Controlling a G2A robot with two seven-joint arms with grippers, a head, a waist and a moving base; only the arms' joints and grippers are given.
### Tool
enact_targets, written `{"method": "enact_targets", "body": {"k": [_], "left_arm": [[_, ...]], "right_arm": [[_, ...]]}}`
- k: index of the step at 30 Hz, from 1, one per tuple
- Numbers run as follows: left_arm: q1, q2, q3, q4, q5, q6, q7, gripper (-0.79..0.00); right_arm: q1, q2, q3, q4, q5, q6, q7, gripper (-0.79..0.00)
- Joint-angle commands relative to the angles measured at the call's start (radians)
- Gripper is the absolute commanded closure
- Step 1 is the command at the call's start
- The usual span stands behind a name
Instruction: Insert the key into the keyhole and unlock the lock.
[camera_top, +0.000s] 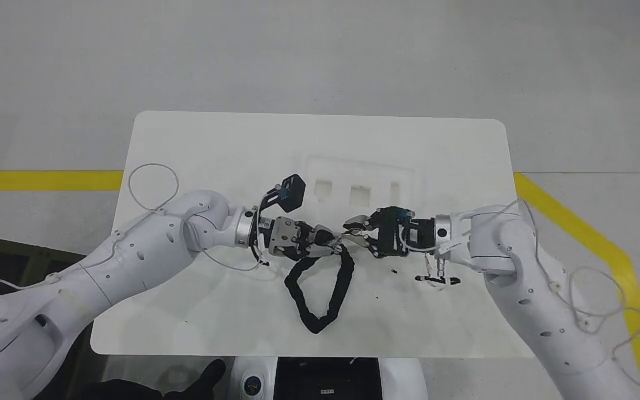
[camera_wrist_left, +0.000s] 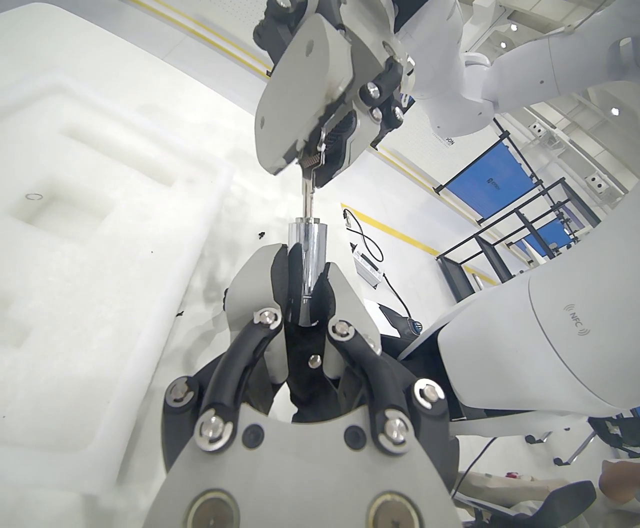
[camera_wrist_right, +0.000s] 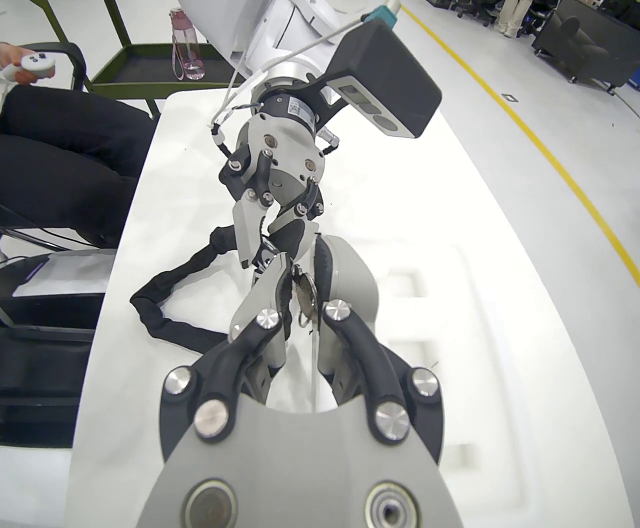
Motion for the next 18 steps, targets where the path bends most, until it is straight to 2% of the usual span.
{"method": "enact_targets", "body": {"k": [1, 18], "left_arm": [[-0.001, 0.000, 0.000, -0.002, 0.003, 0.000, 0.004, 0.000], [0.000, 0.009, 0.000, 0.004, 0.042, 0.000, 0.052, 0.000]], "right_arm": [[0.006, -0.001, -0.011, 0.006, 0.047, 0.016, 0.036, 0.000], [-0.004, 0.001, -0.046, -0.004, 0.349, 0.204, 0.210, 0.000]]}}
